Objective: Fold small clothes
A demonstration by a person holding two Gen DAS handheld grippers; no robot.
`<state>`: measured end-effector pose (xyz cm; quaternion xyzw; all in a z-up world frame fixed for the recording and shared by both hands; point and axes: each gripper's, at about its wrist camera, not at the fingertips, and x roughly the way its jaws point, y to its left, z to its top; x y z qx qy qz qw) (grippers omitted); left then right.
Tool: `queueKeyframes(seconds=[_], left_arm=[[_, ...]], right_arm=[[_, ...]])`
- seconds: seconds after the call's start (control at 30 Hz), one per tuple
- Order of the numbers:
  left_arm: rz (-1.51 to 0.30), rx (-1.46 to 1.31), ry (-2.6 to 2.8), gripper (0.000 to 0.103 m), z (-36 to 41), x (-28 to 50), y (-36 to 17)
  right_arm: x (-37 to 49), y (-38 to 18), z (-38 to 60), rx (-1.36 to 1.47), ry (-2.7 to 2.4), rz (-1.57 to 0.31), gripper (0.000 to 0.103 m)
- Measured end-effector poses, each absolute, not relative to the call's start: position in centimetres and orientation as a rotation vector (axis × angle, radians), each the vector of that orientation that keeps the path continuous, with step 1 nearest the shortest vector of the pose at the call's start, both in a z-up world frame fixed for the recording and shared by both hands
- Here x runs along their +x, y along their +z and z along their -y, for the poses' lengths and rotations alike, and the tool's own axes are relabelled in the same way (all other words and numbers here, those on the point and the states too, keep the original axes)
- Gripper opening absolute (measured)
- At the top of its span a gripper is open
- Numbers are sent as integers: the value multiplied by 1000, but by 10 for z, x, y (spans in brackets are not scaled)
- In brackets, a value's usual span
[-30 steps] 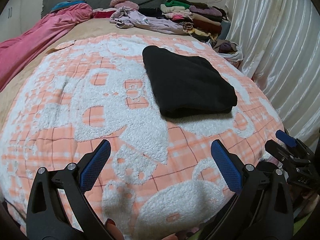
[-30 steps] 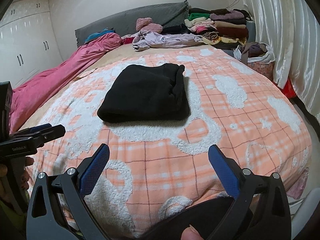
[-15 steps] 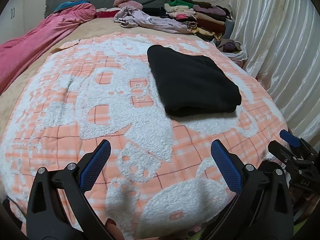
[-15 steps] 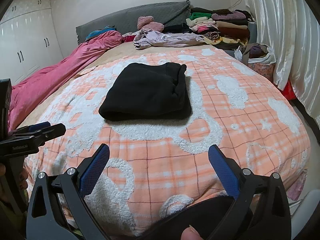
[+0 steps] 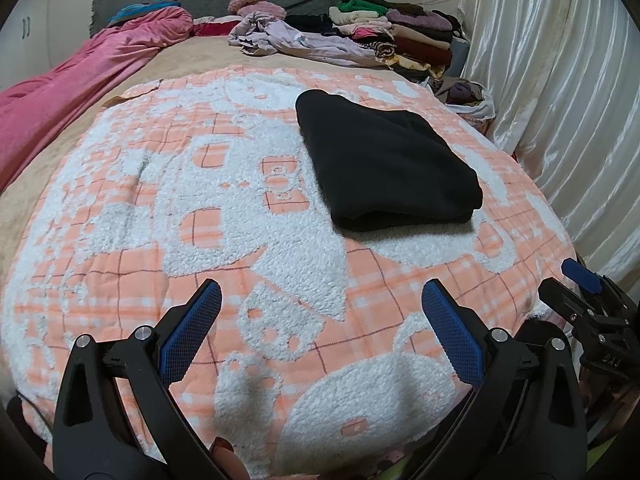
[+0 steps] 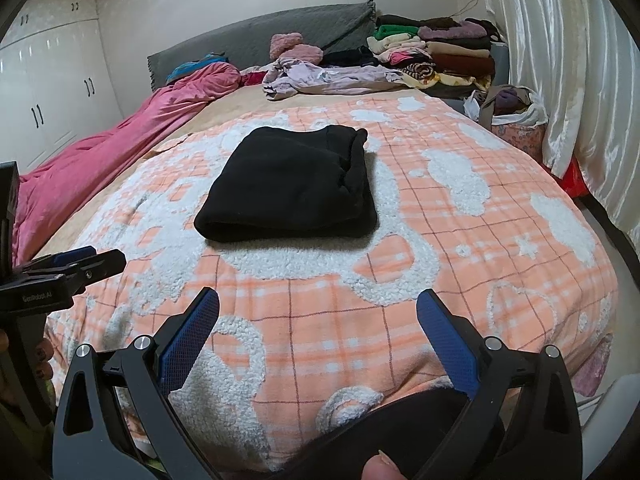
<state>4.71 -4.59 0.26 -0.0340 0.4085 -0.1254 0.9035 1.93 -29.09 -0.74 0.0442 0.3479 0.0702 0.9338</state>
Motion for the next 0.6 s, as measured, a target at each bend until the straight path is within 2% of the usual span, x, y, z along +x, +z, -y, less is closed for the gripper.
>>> queueKeyframes(seconds=[0.6], left_arm=[[-840,-67,-259,94,47,44,4]], right_arm=[[17,-6,294,93,138,-710,98]])
